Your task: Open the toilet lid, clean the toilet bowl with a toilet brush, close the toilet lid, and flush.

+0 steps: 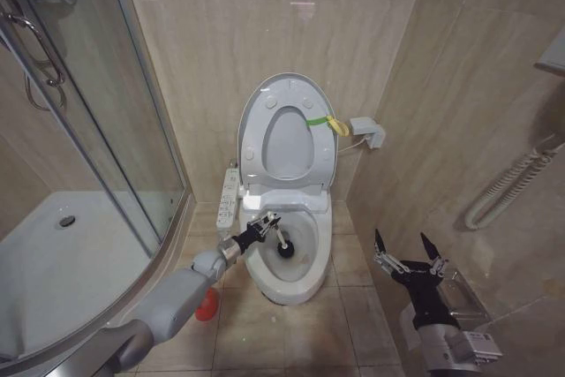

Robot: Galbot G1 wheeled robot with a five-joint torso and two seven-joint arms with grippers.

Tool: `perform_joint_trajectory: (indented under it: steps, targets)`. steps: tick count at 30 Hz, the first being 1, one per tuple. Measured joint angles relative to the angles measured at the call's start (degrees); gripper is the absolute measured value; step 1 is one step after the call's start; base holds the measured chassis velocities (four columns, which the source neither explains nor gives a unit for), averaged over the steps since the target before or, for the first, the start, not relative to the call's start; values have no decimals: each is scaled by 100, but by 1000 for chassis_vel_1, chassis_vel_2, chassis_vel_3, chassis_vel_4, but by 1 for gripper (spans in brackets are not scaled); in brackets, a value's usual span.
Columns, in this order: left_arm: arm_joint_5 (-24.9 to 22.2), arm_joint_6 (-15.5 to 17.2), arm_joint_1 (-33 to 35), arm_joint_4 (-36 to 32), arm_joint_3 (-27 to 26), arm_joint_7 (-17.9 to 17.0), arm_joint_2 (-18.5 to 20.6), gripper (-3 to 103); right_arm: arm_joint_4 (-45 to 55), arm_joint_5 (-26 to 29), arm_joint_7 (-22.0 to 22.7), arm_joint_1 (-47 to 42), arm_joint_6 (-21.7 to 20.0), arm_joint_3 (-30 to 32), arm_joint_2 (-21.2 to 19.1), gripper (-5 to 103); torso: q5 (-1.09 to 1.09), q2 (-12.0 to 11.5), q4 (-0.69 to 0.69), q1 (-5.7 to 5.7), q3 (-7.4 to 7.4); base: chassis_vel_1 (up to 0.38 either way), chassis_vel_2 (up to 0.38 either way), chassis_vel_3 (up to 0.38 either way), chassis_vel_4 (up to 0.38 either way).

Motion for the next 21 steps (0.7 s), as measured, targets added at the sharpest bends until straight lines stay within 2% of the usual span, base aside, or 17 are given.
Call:
perform_joint_trajectory:
  steps: [8,12,21]
  targets:
    - [-47,0,-348,-213,4,117,-196,21,0,0,0,0,0,0,0,100,1,0,-1,0,0,0,0,0,0]
    - [-62,-3,-599,50,56,262,-430,21,0,0,0,0,0,0,0,100,1,0,0,0,0,0,0,0,0]
    - [-154,46,-455,210,91,274,-803,21,0,0,0,0,0,0,0,100,0,0,1,0,0,0,0,0,0]
